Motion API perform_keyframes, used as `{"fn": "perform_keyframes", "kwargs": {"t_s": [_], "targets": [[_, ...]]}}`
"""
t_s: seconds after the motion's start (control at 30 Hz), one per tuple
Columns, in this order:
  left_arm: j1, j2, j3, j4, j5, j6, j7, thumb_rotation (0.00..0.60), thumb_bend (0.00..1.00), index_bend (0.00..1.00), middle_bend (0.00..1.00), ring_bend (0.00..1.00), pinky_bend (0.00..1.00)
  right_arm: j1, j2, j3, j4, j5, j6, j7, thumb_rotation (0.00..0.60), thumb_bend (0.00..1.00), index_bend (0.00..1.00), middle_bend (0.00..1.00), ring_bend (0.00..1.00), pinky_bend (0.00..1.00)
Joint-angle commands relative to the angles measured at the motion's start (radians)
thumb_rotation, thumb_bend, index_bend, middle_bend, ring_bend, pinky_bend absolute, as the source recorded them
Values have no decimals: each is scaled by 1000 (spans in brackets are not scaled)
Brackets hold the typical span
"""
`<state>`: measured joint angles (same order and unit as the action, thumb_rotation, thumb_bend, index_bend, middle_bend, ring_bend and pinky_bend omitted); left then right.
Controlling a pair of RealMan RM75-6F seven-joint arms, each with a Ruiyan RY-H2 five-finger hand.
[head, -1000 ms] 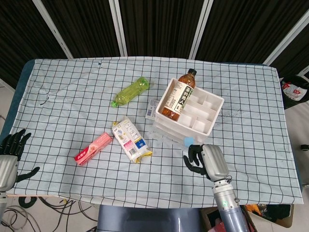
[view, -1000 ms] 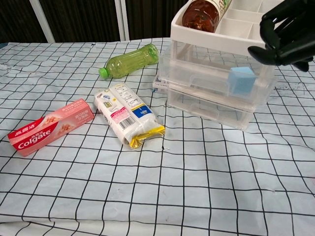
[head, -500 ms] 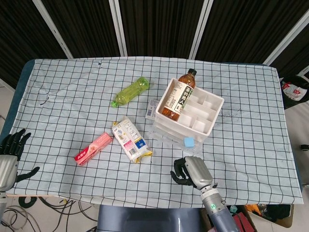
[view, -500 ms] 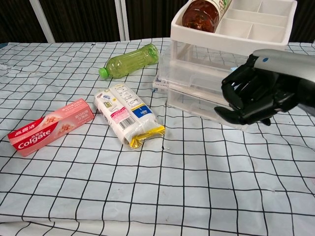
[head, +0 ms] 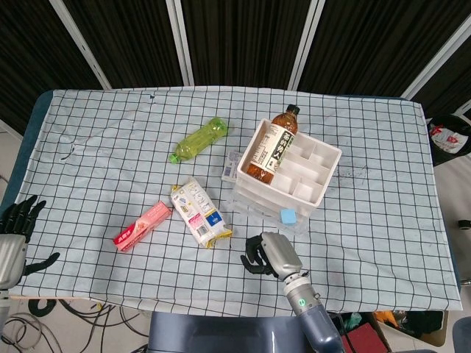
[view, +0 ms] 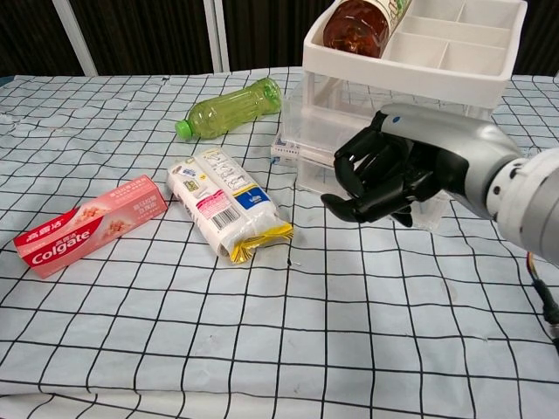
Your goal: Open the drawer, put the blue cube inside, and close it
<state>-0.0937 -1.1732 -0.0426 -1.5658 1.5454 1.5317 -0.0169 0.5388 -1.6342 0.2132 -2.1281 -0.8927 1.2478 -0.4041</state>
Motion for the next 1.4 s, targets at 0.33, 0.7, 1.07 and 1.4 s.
{"fn": "perform_keyframes", "kwargs": {"t_s": [0.33,0.7,1.07,1.4], "targets": [[-3,1,-7,0,-12,-6,0,600,19,0,0,0,0,61,-76,60,75,113,-39,16,600,367,794,848,851,772],[-4,4,-10,-5,-24,-13,-5,600,19,0,0,0,0,124,-132,140,184,194,-55,21,600,371,794,840,844,767],[-5,6,-11,-11,-30,-19,-5,600,19,0,0,0,0,146,-132,193,270,266,-54,43,600,379,794,840,844,767],[-4,6,-10,-14,-32,-20,-2,600,19,0,0,0,0,151,-107,226,298,313,-54,63,600,381,794,840,844,767]]}}
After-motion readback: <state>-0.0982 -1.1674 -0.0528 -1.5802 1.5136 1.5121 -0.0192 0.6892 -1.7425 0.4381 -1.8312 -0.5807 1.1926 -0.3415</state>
